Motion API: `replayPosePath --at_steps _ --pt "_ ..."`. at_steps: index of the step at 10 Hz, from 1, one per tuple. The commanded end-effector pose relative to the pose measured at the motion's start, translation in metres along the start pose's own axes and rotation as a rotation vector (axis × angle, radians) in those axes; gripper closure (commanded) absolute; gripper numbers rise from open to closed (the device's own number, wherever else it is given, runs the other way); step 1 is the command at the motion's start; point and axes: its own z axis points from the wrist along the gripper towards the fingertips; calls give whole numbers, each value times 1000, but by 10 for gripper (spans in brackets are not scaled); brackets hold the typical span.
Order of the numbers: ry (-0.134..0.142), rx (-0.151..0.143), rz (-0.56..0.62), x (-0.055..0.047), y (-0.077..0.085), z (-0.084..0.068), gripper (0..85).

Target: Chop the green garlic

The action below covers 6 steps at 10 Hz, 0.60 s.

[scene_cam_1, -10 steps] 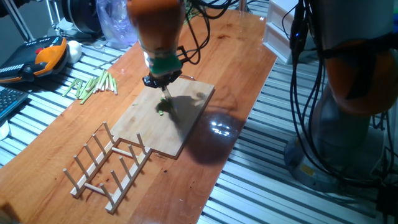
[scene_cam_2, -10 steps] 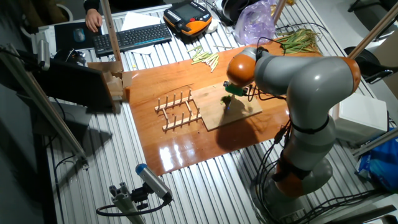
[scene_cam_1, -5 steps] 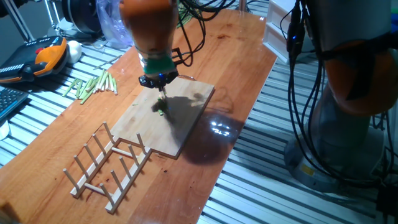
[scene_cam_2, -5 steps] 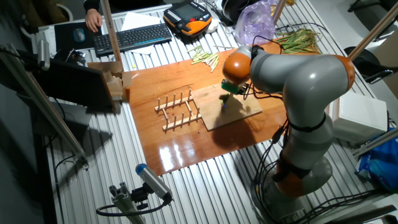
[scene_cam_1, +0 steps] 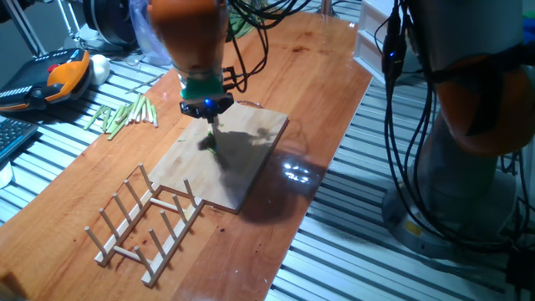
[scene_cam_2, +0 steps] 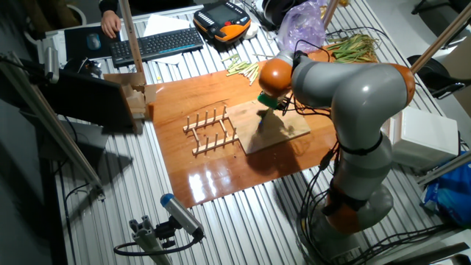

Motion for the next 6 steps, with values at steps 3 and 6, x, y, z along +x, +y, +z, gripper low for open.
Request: replayPosePath --at_steps 3,6 --pt "115 -14 -139 -5 -4 -11 850" --pt "238 -189 -456 -10 2 -34 850"
